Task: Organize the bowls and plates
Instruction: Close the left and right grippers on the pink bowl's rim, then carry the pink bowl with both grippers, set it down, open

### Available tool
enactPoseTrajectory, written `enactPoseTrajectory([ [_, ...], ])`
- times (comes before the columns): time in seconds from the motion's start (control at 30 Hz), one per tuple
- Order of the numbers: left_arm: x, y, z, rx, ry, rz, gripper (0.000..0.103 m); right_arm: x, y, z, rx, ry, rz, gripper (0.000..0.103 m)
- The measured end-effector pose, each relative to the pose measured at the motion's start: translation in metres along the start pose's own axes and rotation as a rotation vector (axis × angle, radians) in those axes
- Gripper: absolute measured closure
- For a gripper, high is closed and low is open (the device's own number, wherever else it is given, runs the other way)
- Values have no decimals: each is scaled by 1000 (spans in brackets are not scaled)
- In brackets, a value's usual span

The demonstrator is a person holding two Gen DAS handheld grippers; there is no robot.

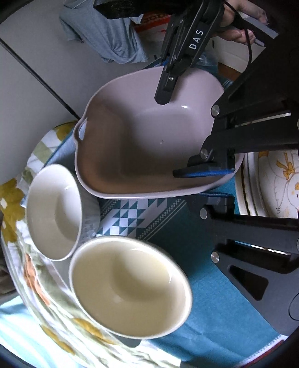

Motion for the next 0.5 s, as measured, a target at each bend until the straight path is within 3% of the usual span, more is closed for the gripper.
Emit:
enactPoseTrajectory([
  [0.27,37,-4,20,1,-56,69,94,29,-5,-5,67,-24,39,90],
  [0.5,101,18,37,107,-146,175,94,77,-1,-30,231,-79,71,90],
])
Point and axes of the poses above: each gripper's, at about its wrist camera, not at the fingertips, and x roughly against the way its jaws point, z to its right, y to its underside, the point moved 3 cm from there along -x, roughly the way its jaws point, and after that the axes turned 13 degrees about -x, right-handed, at the moved point
